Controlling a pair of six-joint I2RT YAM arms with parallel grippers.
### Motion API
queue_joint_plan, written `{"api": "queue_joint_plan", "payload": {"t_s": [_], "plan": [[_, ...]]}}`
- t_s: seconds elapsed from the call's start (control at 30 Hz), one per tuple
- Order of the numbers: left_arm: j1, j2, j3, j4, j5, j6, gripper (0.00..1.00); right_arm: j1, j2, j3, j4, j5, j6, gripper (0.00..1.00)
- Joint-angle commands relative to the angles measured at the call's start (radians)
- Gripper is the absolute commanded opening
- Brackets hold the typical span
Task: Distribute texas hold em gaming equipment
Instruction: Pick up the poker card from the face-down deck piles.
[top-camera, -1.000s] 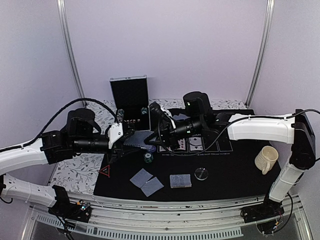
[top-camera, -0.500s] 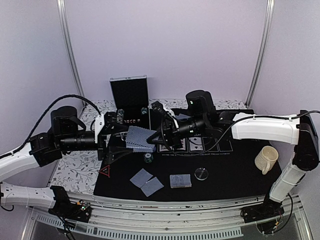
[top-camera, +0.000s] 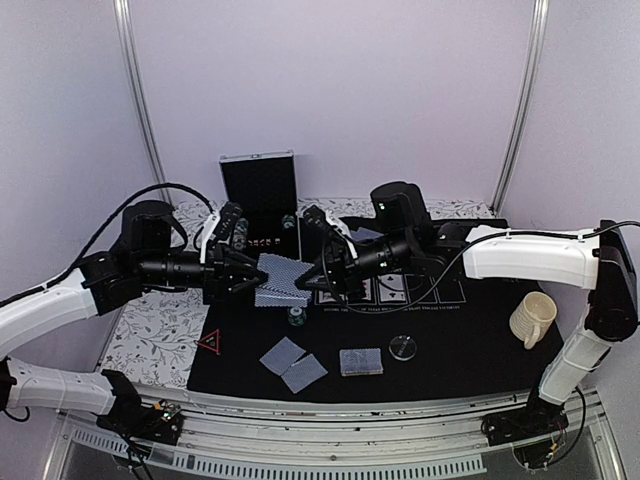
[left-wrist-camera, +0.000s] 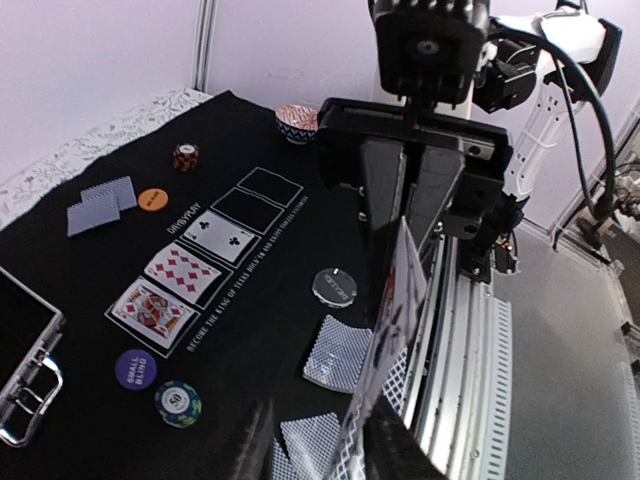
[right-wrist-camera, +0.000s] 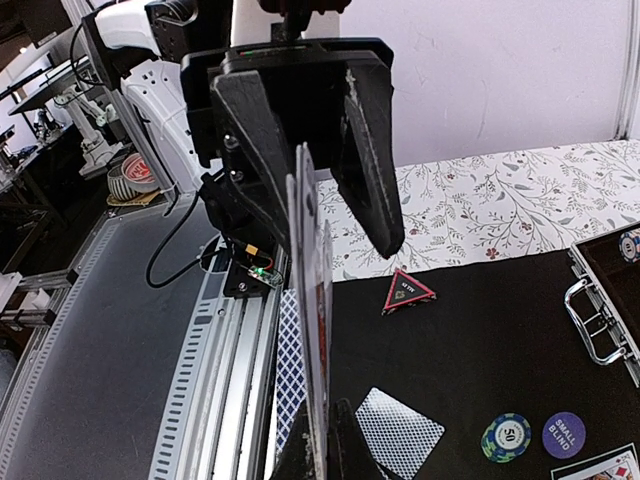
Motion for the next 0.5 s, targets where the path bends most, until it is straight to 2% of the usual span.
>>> {"api": "queue_joint_plan", "payload": {"t_s": [0.0,0.1,0.13,0.37,0.47], "plan": [[0.023,0.032,0.032,0.000,0.081,-0.048,0.26,-0.004,-0.049,-0.010,-0.012,0.008,-0.011,0.02],[0.035,0.028,0.026,0.016,0.103,-0.043,0.14,-0.004,-0.056,-0.015,-0.013,0.011,-0.015,0.02],[0.038,0.020,0.022,0.026,0.109,-0.043,0.13,-0.005,-0.058,-0.016,-0.012,0.012,-0.015,0.02],[0.057,-0.031,-0.032,0.116,0.154,-0.078,0.21,-0.005,-0.063,-0.019,-0.021,0.011,-0.025,0.02],[0.061,-0.025,-0.034,0.128,0.151,-0.088,0.20,-0.005,-0.063,-0.018,-0.021,0.008,-0.026,0.02]]}}
